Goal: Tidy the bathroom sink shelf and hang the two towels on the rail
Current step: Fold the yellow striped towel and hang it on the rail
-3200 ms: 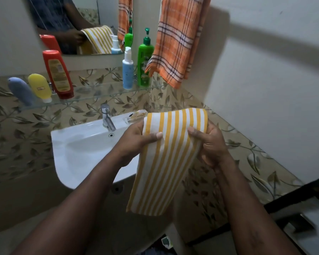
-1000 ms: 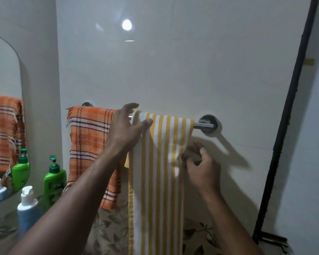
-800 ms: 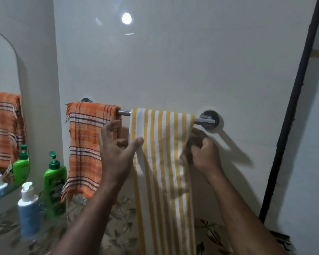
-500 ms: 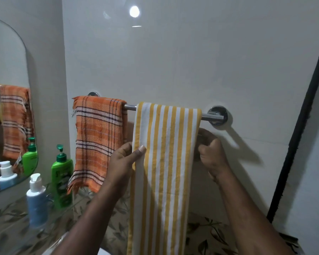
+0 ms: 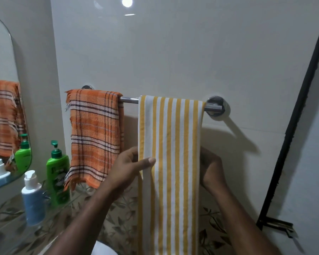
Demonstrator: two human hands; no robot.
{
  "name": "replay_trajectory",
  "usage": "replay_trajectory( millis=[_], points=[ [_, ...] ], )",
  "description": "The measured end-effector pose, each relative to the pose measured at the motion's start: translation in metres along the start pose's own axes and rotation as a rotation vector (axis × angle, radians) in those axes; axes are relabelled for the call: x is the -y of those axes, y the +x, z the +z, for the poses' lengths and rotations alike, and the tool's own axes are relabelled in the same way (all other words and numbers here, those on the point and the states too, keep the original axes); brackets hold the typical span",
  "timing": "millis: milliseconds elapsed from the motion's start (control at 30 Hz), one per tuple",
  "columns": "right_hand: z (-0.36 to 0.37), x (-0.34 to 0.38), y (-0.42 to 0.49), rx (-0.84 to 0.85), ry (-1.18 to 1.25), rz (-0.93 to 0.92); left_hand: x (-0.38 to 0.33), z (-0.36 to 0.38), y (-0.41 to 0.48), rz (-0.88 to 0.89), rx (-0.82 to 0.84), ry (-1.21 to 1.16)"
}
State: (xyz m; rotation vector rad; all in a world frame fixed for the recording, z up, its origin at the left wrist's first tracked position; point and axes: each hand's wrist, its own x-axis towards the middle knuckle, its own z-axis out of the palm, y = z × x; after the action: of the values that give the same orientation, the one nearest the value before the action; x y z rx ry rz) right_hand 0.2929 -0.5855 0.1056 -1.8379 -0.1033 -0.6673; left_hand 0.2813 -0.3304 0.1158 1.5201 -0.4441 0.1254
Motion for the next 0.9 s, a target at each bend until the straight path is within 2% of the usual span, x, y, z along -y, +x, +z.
replay_trajectory(
  millis=[133,333,433,533,700,900],
  points=[
    [-0.005,-0.015,-0.015,0.014,-0.006,0.041,0.016,0.010,-0.012,-0.074,0.040,-0.001],
    [-0.017,-0.028,-0.029,0.016,-0.131,-0.089,0.021,0.012,-0.015,-0.071,-0.108,-0.159],
    [-0.016,-0.032,-0.033,0.083,-0.269,0.004,0.022,0.016,-0.024,-0.092,-0.008,-0.091],
    [-0.013,-0.036,-0.040,0.108,-0.165,0.098,0.030,0.023,-0.032,-0.150,0.074,-0.041],
    [-0.010,-0.043,-0.056,0.066,-0.052,0.081,0.037,0.022,-0.033,-0.144,-0.067,-0.085],
    [-0.008,-0.052,-0.063,0.111,-0.027,0.215,0.027,0.026,-0.026,-0.062,-0.057,-0.041]
  ],
)
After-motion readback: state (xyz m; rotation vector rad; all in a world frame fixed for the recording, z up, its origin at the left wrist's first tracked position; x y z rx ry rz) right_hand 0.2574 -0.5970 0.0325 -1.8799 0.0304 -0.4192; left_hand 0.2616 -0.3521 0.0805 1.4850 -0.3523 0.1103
